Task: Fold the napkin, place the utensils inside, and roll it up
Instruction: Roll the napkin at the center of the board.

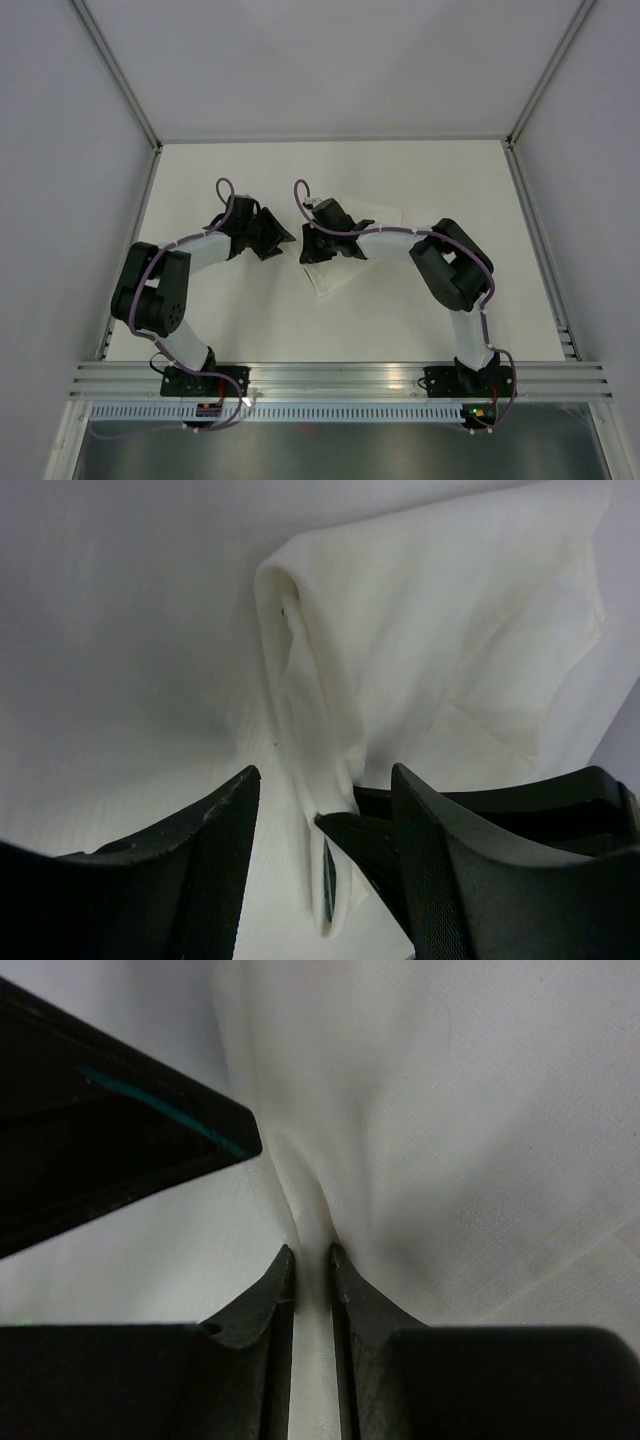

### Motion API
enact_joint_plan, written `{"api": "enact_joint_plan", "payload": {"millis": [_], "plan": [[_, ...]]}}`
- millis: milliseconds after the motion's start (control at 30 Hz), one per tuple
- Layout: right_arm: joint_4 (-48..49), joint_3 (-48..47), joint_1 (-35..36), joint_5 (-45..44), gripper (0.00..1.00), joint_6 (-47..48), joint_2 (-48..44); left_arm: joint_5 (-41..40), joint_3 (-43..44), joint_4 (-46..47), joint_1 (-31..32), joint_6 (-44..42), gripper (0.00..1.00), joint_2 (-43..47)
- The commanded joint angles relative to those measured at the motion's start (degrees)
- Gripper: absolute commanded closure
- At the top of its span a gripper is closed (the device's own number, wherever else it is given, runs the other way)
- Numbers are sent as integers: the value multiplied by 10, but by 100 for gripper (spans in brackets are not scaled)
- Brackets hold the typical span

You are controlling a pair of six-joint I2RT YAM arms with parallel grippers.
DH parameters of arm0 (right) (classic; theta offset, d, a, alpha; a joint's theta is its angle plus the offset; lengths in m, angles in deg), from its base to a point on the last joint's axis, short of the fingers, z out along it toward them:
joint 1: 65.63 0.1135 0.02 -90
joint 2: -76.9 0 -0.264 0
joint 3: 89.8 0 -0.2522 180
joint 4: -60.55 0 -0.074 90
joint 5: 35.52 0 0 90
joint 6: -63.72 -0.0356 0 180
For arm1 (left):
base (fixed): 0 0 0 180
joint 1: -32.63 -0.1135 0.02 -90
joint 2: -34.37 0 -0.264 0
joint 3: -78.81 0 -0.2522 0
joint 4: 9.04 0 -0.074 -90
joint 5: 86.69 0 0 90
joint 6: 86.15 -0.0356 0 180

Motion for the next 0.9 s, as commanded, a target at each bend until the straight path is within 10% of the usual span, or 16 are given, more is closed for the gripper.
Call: {"api": "enact_joint_plan", "payload": {"millis": [0,867], "plan": [[-53,29,1,13,100,-1,37,3,-21,9,12,-2,39,28],[-27,44,-11,39,99,-6,42,-136,-38,-16,66,114,41,0]]}}
